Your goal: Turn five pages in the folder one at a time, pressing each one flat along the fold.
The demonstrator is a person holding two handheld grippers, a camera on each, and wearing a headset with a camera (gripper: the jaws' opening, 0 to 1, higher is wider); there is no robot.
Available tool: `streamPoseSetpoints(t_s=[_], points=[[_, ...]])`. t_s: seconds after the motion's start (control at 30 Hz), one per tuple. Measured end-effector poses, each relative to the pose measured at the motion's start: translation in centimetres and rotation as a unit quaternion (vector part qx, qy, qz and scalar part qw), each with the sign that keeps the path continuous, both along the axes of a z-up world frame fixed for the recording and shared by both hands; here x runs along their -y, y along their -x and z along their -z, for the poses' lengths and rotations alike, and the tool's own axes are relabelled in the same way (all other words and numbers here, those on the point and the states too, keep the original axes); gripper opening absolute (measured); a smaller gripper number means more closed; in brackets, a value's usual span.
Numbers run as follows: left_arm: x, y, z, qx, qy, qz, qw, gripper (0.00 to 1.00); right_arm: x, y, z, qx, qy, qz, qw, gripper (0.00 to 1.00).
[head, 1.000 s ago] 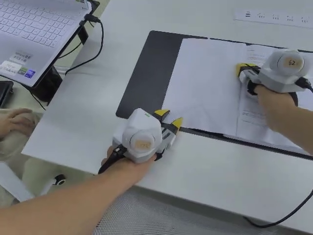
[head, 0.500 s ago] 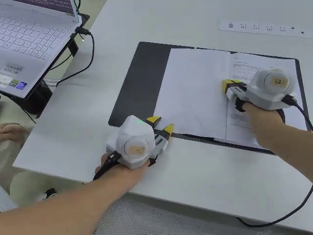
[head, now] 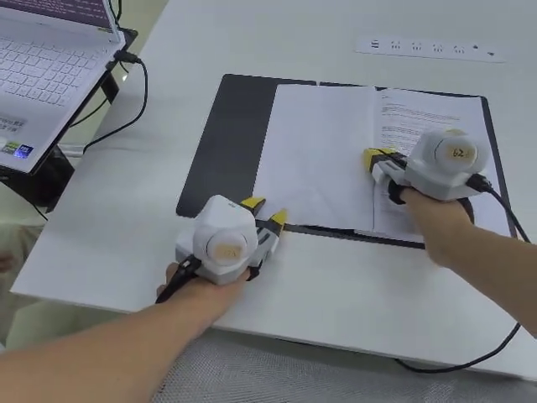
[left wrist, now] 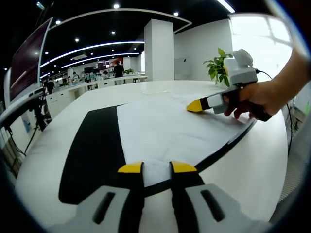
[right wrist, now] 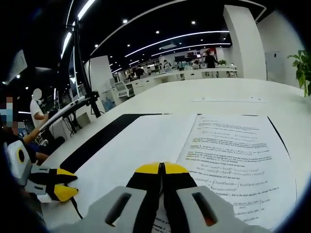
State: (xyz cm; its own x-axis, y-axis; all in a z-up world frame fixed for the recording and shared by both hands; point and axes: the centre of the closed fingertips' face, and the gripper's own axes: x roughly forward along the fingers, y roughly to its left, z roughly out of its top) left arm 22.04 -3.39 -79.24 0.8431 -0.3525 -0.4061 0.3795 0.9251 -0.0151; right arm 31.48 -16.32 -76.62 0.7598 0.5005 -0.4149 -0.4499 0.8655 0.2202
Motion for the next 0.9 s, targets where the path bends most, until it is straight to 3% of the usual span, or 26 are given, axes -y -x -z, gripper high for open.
streamPoseSetpoints(t_s=[0.9], points=[[0.0,0.2,-0.4,0.000,-0.001,0.000,1.0000,0.19,0.3,6.0,0.6,-0.007,-0.002,0.004,1.0000,0.00]])
